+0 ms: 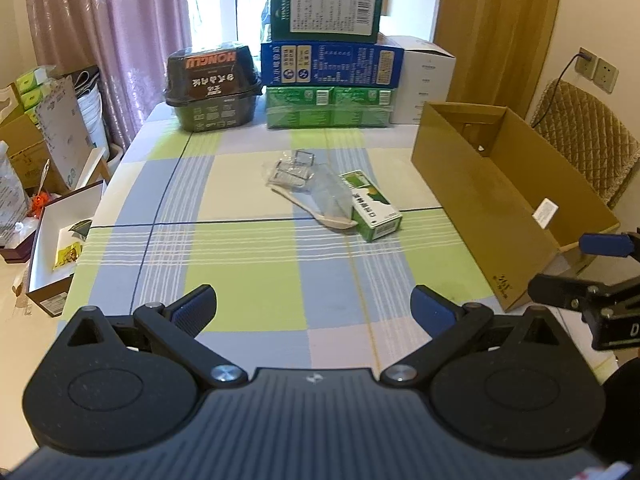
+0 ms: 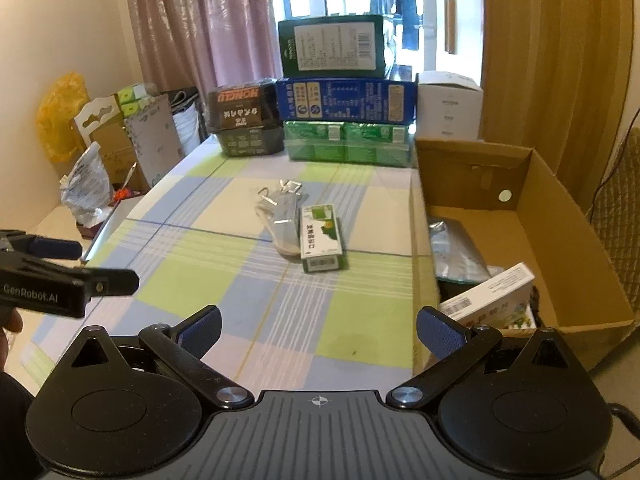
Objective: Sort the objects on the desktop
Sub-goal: 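Move both grippers back over the table toward the remaining items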
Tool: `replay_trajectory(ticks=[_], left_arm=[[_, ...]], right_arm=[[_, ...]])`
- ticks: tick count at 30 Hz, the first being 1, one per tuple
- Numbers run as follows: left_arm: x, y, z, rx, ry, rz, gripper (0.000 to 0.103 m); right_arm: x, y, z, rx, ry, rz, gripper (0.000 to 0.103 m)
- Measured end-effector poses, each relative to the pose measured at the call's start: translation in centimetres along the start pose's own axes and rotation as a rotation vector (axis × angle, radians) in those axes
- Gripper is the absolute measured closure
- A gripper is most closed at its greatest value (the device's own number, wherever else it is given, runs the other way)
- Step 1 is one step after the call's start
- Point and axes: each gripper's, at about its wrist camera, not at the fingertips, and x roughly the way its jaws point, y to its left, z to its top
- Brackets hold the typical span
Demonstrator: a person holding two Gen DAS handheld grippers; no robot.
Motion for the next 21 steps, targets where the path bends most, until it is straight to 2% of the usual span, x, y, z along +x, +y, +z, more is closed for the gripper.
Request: replay_trajectory(ticks=[10,21], left_arm=[[3.7,2.4,0.4,-0.005,0.023,0.016,0.002],[11.1,4.7,1.4,0.006,0.057,0.024,0.002]], right_arm=[[4.2,0.9,-0.2,-0.033,0.035,0.045,0.002],[11.9,-0.1,0.1,-0.047,0.045,0.013,0.003]])
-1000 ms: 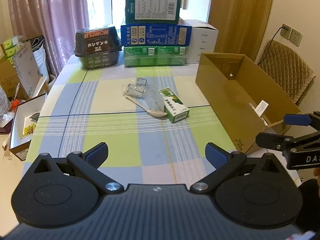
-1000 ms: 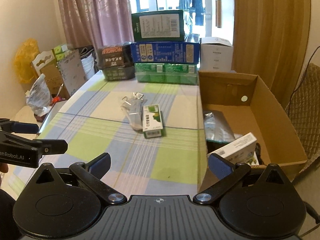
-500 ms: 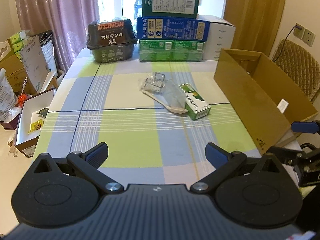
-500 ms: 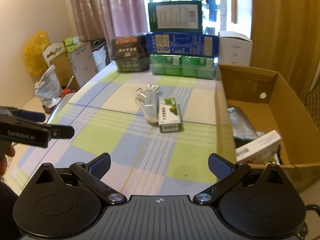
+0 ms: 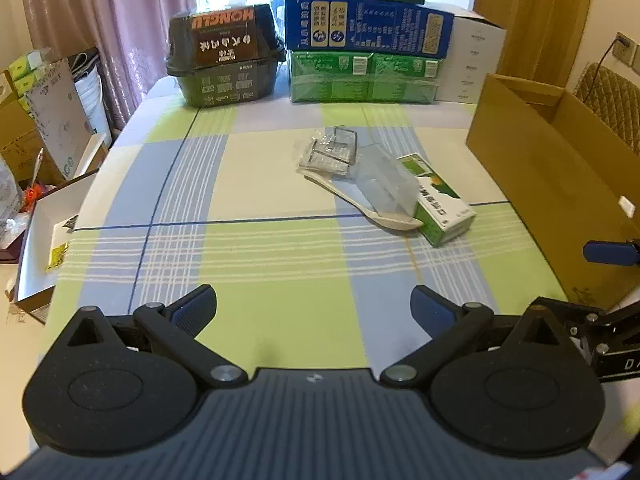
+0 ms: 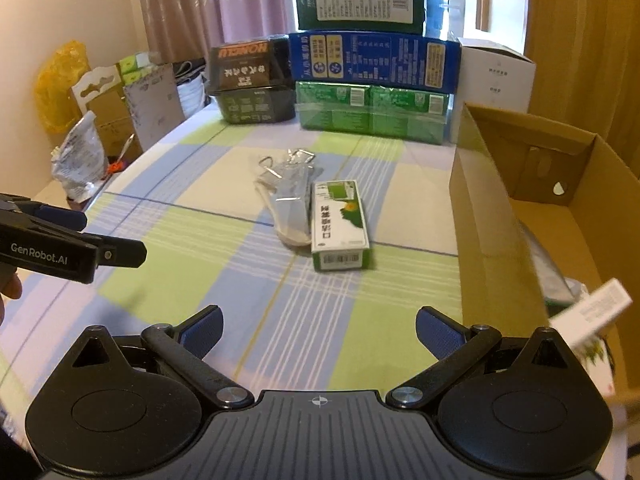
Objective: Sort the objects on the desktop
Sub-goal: 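Move both grippers back over the table toward the remaining items, then grasp the green-and-white medicine box with the right gripper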
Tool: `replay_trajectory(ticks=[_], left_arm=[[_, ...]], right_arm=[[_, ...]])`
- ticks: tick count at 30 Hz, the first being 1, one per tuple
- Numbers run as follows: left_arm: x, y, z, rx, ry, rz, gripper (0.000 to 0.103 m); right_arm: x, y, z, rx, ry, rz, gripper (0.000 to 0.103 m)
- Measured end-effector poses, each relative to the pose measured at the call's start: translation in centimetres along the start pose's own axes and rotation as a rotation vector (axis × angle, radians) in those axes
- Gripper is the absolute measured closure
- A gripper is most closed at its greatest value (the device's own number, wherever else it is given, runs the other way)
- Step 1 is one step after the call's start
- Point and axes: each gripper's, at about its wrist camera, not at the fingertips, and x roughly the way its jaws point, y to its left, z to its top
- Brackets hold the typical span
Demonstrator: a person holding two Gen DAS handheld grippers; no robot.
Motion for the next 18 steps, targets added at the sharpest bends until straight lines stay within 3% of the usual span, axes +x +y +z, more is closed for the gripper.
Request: replay_trajectory(ticks=[11,18], left_arm=[[6.3,0.6,0.9,-0.039,0.012,-0.06,0.002],[8.0,0.3,2.1,0.005,0.011,-0.059,0.002]], right_arm=[[7.9,-1.7,1.7,-0.064,-0.035,-0.035,0.018],[11.6,-3.0,2.0,-0.07,-0.024,-0.029,0.022]])
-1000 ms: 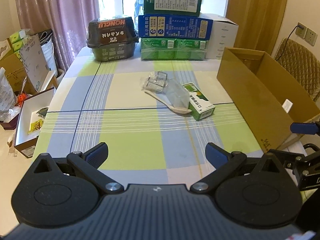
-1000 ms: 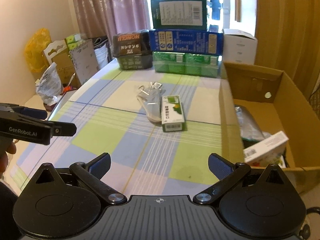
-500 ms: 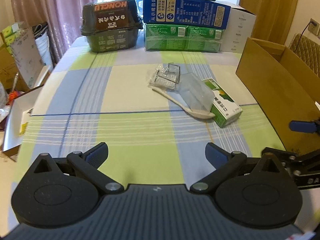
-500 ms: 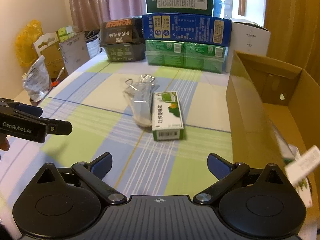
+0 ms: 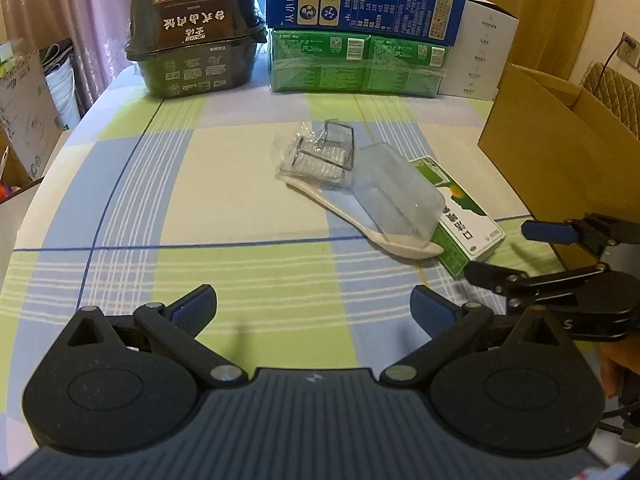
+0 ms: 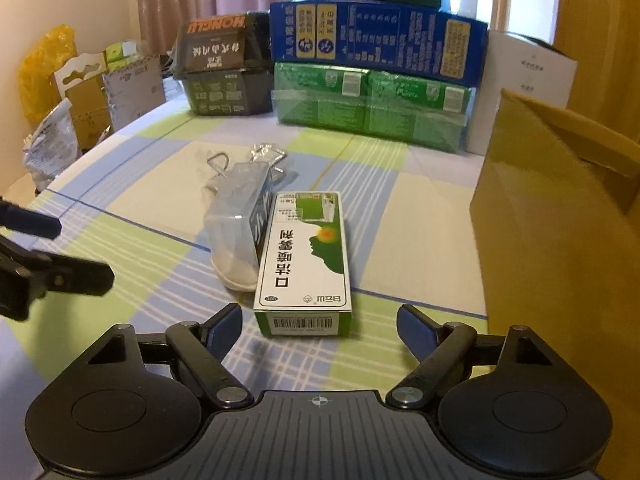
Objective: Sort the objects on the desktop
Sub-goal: 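Grasp the green-and-white medicine box with the right gripper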
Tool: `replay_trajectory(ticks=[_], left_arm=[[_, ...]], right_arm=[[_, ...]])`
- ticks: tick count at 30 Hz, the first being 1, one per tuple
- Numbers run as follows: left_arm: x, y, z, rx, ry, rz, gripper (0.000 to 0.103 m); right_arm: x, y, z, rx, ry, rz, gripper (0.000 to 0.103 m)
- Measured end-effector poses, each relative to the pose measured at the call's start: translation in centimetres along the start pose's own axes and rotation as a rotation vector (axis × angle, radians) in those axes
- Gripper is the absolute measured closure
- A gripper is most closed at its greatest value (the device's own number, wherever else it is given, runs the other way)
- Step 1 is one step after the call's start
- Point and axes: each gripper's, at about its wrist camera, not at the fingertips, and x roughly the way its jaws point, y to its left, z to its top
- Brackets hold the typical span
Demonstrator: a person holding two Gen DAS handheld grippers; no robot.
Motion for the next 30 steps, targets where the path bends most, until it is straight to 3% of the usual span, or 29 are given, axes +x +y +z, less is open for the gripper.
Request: replay_trajectory(ticks=[4,7,11,18,21,24,30], left_arm=[[0.6,0.3,0.0,0.003,0.02,0.008,0.002],[0.4,0.3,0.0,0.007,0.011,-0.001,0.002],[0.3,0.3,0.1,-0.001,0.0,-0.011,0.002],[0.3,0.2,0.0,-0.002,-0.013,-0.039,0.002],[0.6,0.1,0.0,-0.009,-0.016,-0.057,0.007],[1.3,0.1,0.3,-0.021,-0.025,-0.054,0.012],[2.9,0.3,0.9,-0.053,-0.039,-0.046,0.043]], right_arm=[[1.2,0.1,0.0,-0.028,0.008,0.009,0.032],[1.7,0.6,0.1,-0.047,0.012,0.018,0.049],[1.5,1.5,-0.1,-0.044,0.017,0.027,0.05],[-0.4,4.8,-1.8,-0.096,0.026,0.122,0.051],[-0.9,5.3,-2.6,-0.108,0.03,0.149,0.051],[-1.4,5.0,-3.1,-0.106,0.017,0.124,0.051],[-1.8,3.7,-3.5,-0.057,0.006,0.089,0.051]])
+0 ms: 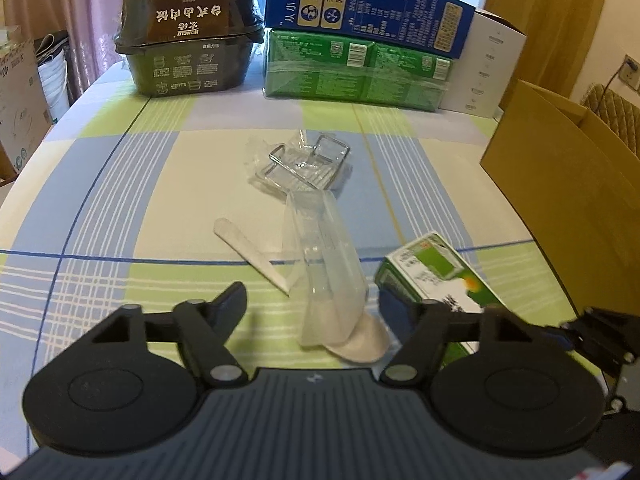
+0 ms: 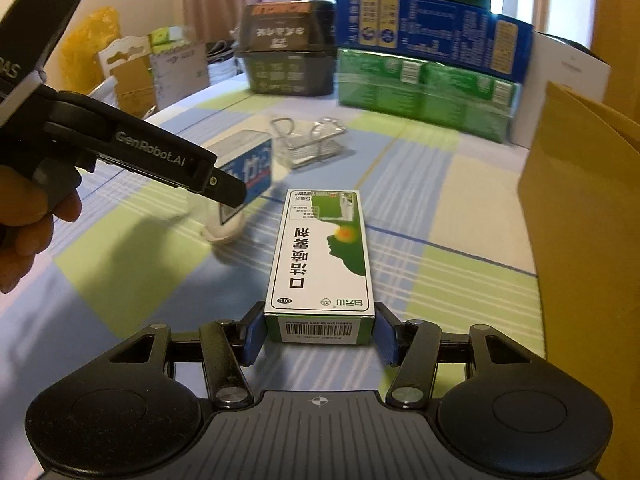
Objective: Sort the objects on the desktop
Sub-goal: 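Grasp the green-and-white medicine box with the right gripper, then grasp the clear plastic container with the left gripper while the right holds the box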
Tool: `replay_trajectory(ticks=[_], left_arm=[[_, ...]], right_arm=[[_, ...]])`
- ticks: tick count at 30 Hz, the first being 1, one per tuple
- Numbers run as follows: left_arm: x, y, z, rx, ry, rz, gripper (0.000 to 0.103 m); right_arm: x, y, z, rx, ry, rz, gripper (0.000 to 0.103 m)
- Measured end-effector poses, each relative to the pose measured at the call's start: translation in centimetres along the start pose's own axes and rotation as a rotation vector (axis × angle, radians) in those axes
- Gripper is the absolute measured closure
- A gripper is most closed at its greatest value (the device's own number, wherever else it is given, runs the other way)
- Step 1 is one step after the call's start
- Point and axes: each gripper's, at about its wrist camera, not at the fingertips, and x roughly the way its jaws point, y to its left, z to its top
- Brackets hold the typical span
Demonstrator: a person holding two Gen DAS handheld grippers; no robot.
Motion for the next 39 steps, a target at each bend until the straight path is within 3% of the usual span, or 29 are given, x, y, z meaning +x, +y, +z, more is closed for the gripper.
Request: replay_trajectory(ticks=[5,14,19,27,33,39], left_arm=[[0.8,-0.5,0.0,0.04,-0.022,-0.001,0.077],[-2.0,-2.0,-1.4,0.068,-0.008,0.019,0.077],[-5.5,-4.8,-4.6,0.13,0.01,-0.03,0.077],[-7.4,-7.3,-10.4,0.11,0.058,-0.059,0.077],[-7.0,-7.6,-10.5,0.11,0.047,-0.05,0.077],[-6.9,-7.4,-10.0,0.093,0.027,-0.049,0.074]], right_arm=[[-0.2,-0.1,0.1,0.011,-0.001,-0.008,0.051],[-2.8,0.0,-1.5,0.047,0.021,-0.038,0.051],[-6.1,0.1,-3.6,0.081,0.039,-0.069,0.051],[-9.9,0.7,-7.0,0.123,0.035,-0.104,0.051],[-9.6,0.8,-6.3,0.096,-0.008,-0.108,0.049],[-8.5,0.3,-5.8,0.102,0.005,-0.096,0.048]])
